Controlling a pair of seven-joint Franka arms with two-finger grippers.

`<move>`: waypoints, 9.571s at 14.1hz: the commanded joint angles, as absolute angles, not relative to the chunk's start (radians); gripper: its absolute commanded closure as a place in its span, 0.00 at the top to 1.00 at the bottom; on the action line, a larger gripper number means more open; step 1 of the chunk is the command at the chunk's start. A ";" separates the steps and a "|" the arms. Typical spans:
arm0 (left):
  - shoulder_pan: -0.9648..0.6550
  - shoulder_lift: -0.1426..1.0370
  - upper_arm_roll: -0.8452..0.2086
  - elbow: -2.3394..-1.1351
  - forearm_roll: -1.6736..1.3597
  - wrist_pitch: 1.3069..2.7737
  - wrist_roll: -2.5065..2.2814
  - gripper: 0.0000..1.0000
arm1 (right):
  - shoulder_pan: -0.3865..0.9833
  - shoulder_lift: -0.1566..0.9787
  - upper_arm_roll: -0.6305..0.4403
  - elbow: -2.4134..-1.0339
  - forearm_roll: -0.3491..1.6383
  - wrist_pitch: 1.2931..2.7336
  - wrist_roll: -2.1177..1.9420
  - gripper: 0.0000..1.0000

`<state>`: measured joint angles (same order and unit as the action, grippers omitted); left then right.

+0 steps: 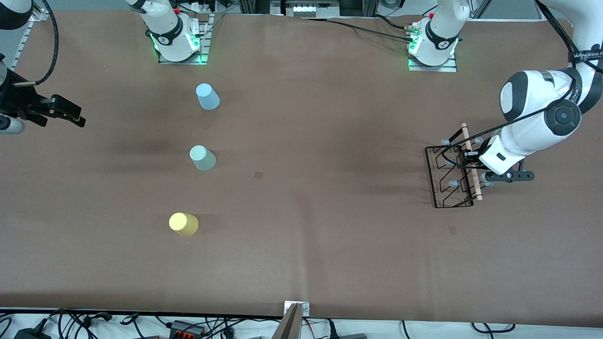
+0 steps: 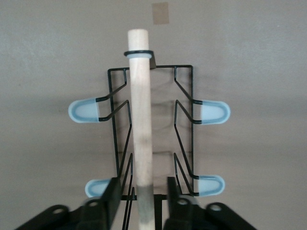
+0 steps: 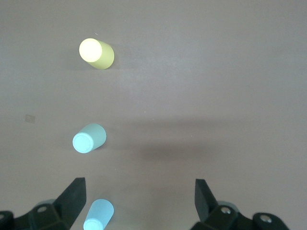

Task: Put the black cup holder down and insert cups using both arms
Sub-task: 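Move the holder to mid-table while the right gripper reaches the teal cup, then open the left gripper and release the holder on the table, then grasp the teal cup with the right gripper while the left gripper withdraws, then lift the teal cup and carry it to the holder with the right gripper, then hang the teal cup on a holder hook and open the right gripper, then move the right gripper to the yellow cup and grasp it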

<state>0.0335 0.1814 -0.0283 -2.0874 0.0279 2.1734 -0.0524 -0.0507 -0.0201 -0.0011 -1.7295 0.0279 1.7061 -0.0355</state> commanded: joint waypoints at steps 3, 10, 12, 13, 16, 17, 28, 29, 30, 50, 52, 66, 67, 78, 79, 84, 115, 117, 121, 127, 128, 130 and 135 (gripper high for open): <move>0.040 0.175 -0.034 -2.103 0.049 2.192 -0.041 0.00 | -0.061 -0.005 0.008 -1.741 0.014 1.700 -0.028 1.00; 0.015 0.173 -0.149 -1.956 0.040 2.014 -0.090 0.00 | -0.022 0.106 0.009 -1.752 0.023 1.690 -0.026 1.00; 0.014 0.175 -0.225 -1.899 0.031 1.951 -0.115 0.00 | 0.026 0.141 0.009 -1.753 0.025 1.707 -0.025 1.00; 0.012 0.175 -0.274 -1.879 0.029 1.941 -0.156 0.00 | 0.055 0.170 0.009 -1.753 0.026 1.730 -0.015 1.00; 0.011 0.213 -0.447 -1.812 0.029 1.934 -0.280 0.00 | 0.121 0.207 0.009 -1.756 0.018 1.767 0.129 1.00; 0.009 0.234 -0.500 -1.792 0.031 1.936 -0.331 0.00 | 0.158 0.222 0.008 -1.752 0.011 1.770 0.129 1.00; -0.281 0.570 -0.589 -1.483 0.116 1.951 -0.775 0.00 | 0.242 0.374 0.012 -1.853 0.006 1.992 0.195 1.00; -0.299 0.595 -0.589 -1.468 0.138 1.953 -0.781 0.00 | 0.244 0.374 0.012 -1.871 0.017 2.002 0.195 1.00; -0.316 0.618 -0.588 -1.447 0.144 1.953 -0.790 0.00 | 0.241 0.374 0.012 -1.891 0.038 2.022 0.195 1.00; -0.226 0.571 -0.557 -1.411 0.135 1.832 -0.836 0.71 | 0.275 0.383 0.017 -2.043 0.086 2.177 0.268 1.00; -0.166 0.523 -0.557 -1.411 0.120 1.766 -0.813 0.84 | 0.278 0.390 0.018 -2.042 0.086 2.178 0.268 1.00; 0.112 0.215 -0.337 -1.535 0.104 1.600 -0.273 1.00 | 0.284 0.449 0.015 -1.985 0.086 2.192 0.304 0.49; 0.073 0.178 -0.252 -1.554 0.103 1.601 -0.232 1.00 | 0.284 0.446 0.015 -1.968 0.086 2.168 0.301 0.41; -0.090 0.029 0.015 -1.635 -0.001 1.611 -0.193 1.00 | 0.420 0.425 0.141 -1.611 0.184 1.736 0.366 0.29; -0.091 0.028 0.015 -1.635 -0.002 1.612 -0.193 1.00 | 0.446 0.423 0.153 -1.608 0.183 1.735 0.412 0.29; -0.078 0.014 0.014 -1.651 -0.003 1.608 -0.118 1.00 | 0.564 0.423 0.170 -1.600 0.186 1.735 0.491 0.29; -0.069 0.021 -0.044 -1.641 -0.043 1.578 -0.106 1.00 | 0.646 0.516 0.158 -1.490 0.127 1.807 0.805 1.00; -0.069 0.038 -0.044 -1.640 -0.044 1.617 -0.110 1.00 | 0.612 0.491 0.105 -1.459 0.123 1.781 0.825 1.00; -0.081 0.046 -0.046 -1.637 -0.046 1.623 -0.136 1.00 | 0.537 0.506 -0.070 -1.440 0.081 1.796 0.810 1.00; -0.083 0.041 -0.095 -1.634 -0.044 1.597 -0.229 1.00 | 0.315 0.669 -0.094 -1.338 0.078 1.919 0.481 1.00; -0.069 0.040 -0.094 -1.635 -0.046 1.595 -0.233 1.00 | 0.287 0.701 -0.094 -1.315 0.078 1.955 0.400 1.00; -0.063 0.037 -0.094 -1.635 -0.035 1.595 -0.235 1.00 | 0.238 0.761 -0.091 -1.273 0.083 2.046 0.264 1.00; -0.057 0.037 -0.092 -1.632 -0.015 1.649 -0.209 1.00 | 0.229 0.839 -0.083 -1.253 0.086 2.146 0.206 1.00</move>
<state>-0.0667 0.0480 -0.0909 -1.6276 -0.0212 1.6339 -0.2271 0.2315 0.8013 -0.0999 -1.2914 0.0893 2.1382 0.2343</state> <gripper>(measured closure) 0.000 0.000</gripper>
